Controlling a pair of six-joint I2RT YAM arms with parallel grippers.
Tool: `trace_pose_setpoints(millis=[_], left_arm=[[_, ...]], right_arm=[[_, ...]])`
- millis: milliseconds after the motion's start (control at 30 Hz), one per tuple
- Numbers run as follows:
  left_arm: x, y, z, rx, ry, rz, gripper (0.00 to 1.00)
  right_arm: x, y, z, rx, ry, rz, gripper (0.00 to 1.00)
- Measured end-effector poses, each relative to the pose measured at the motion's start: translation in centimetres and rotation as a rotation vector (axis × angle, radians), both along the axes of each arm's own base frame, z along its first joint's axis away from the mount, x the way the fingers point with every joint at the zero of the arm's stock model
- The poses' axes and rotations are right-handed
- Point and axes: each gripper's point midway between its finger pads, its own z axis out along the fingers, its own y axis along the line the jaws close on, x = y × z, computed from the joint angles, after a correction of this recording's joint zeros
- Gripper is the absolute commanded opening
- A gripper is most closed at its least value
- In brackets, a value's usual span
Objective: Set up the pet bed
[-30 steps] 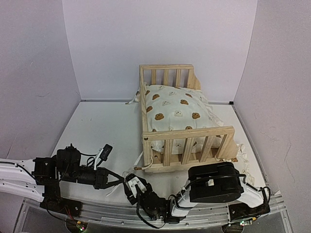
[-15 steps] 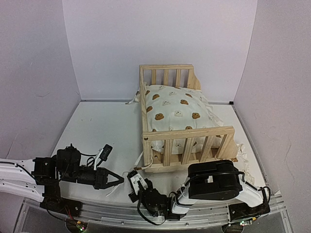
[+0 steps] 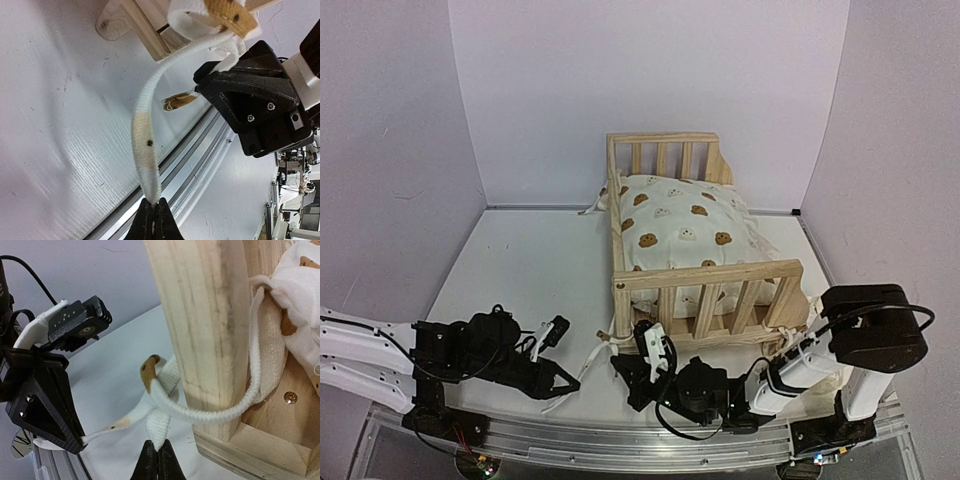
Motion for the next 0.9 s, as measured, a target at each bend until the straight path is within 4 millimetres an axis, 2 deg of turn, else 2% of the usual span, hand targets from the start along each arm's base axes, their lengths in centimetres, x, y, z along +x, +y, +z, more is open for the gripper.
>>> trace_pose_setpoints(millis=[67,100,233,300,467,567,767,867,900], left_arm=[[0.0,0.0,-0.3,0.024,-0.002,-0.005,0.34],[0.1,-0.1,-0.2,0.029,-0.015,-0.014,0.43],[0.8,-0.4,1.6,-0.006,-0.085,-0.008,0.61],[1.5,-0.3,3.2,-0.045,-0.149,0.006,0.65],[3.2,-1.1,7.8,-0.14,-0.262,0.046,0.52],[4.5,-2.4,9.4,-0.18,-0.281,0.071,0.43],[7.3,-3.4,9.8,-0.266,-0.242,0.129,0.27],[8.6,-3.6,10.0,-0.32,-0.227,0.135,0.08],[8.7,-3.9,10.1,-0.333,-0.221,0.123,0.06]], right_arm=[[-0.1,-0.1,-0.7,-0.032,0.026,0.018,0.0],[-0.2,-0.1,-1.1,-0.047,0.033,0.022,0.0],[-0.5,-0.6,-2.9,-0.119,0.06,0.038,0.0],[-0.4,-0.8,-3.3,-0.141,0.066,0.038,0.0],[-0.4,-1.0,-2.7,-0.148,0.063,0.039,0.0],[-0.4,-1.0,-2.3,-0.145,0.051,0.041,0.0],[-0.4,-1.0,-2.4,-0.174,0.024,0.047,0.0],[-0.4,-1.0,-2.4,-0.179,0.017,0.049,0.0],[-0.4,-1.0,-2.4,-0.18,0.014,0.049,0.0]])
